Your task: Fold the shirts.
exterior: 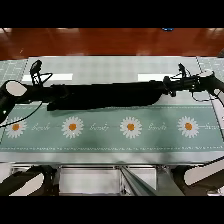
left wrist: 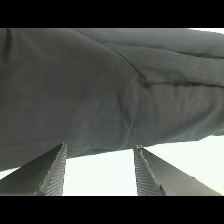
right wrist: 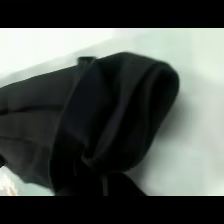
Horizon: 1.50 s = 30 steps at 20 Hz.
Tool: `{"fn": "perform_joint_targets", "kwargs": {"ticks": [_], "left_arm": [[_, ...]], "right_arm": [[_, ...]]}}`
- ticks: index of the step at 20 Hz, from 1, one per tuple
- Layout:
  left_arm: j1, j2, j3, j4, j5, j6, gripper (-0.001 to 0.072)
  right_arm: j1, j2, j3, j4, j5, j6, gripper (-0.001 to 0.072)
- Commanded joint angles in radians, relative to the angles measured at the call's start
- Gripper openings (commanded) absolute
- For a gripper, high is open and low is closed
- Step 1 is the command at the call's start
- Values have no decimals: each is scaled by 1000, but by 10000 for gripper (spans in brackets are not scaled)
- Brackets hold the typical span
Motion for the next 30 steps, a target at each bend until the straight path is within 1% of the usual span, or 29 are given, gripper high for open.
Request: {"fn": "perform_joint_targets", "kwargs": {"ticks": [1,2,3,4,5,6,7,9,11,14,15,19,21,22,24,26,28,30], "left_arm": [[-2,0,0,-55,-35,12,503],[-5,0,0,-75,-46,29,491],[-13,0,0,-95,-48,47,389],[-25,0,0,-116,-48,62,130],[-45,-1,0,-151,-38,105,18],[-71,-6,2,-190,-20,131,19],[-109,-21,12,-223,-4,137,19],[-203,-90,71,-226,10,141,19],[-309,-204,172,-226,8,144,19],[-463,-410,370,-226,0,140,19],[-507,-474,440,-227,-16,131,19],[-659,-705,727,-227,-121,124,18],[-723,-803,841,-227,-175,69,18],[-752,-843,887,-227,-195,61,18],[-793,-893,946,-227,-222,61,18],[-797,-908,970,-226,-241,61,19],[-750,-895,970,-226,-273,60,19],[-661,-866,970,-226,-340,60,19]], "right_arm": [[-20,130,-40,-15,16,-38,25],[-26,193,-75,-33,13,-41,25],[-32,252,-111,-44,14,-49,25],[-36,318,-153,-62,17,-51,25],[-45,384,-193,-74,26,-52,25],[-54,444,-230,-80,34,-52,25],[-67,509,-270,-80,41,-51,25],[-94,632,-334,-80,60,-43,25],[-107,750,-386,-82,77,-17,25],[-104,880,-420,-96,116,46,25],[-104,919,-426,-85,121,68,25],[-104,1019,-427,-80,159,96,25],[-104,1034,-427,-80,169,97,25],[-104,1034,-427,-80,172,97,25],[-104,1034,-427,-80,167,97,25],[-104,1034,-427,-80,167,97,25],[-104,1034,-427,-81,167,97,25],[-103,1034,-427,-80,166,100,25]]}}
